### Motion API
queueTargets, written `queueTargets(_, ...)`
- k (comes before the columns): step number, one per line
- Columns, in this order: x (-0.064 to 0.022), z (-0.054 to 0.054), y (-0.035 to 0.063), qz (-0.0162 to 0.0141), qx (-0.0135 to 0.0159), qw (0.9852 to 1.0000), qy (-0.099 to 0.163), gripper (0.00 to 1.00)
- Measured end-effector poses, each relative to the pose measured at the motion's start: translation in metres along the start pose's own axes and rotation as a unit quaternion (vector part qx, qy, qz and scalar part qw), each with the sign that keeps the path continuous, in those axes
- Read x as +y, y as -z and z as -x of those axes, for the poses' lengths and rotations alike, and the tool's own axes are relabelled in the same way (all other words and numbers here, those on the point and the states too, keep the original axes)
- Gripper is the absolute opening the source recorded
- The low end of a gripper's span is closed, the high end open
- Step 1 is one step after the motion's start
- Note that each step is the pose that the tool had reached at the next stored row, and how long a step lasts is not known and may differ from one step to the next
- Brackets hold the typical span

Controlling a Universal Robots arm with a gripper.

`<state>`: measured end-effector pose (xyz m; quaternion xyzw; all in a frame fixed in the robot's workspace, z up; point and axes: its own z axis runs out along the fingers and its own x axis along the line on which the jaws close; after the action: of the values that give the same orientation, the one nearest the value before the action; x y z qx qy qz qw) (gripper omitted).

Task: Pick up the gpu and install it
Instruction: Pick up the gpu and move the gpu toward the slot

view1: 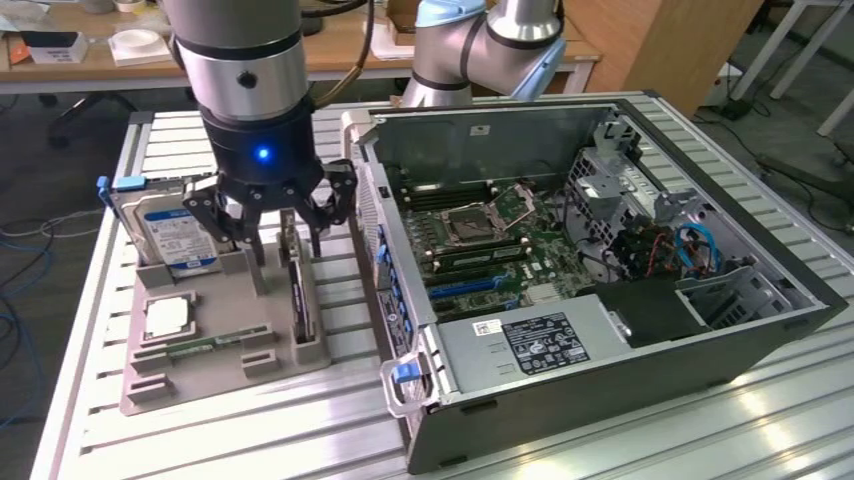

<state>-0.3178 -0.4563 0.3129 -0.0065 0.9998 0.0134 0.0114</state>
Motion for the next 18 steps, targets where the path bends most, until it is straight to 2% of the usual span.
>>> queueTargets(18,-0.0009,0.002,-0.0319,0.0000,0.0002,1.0000,0.000,0.59)
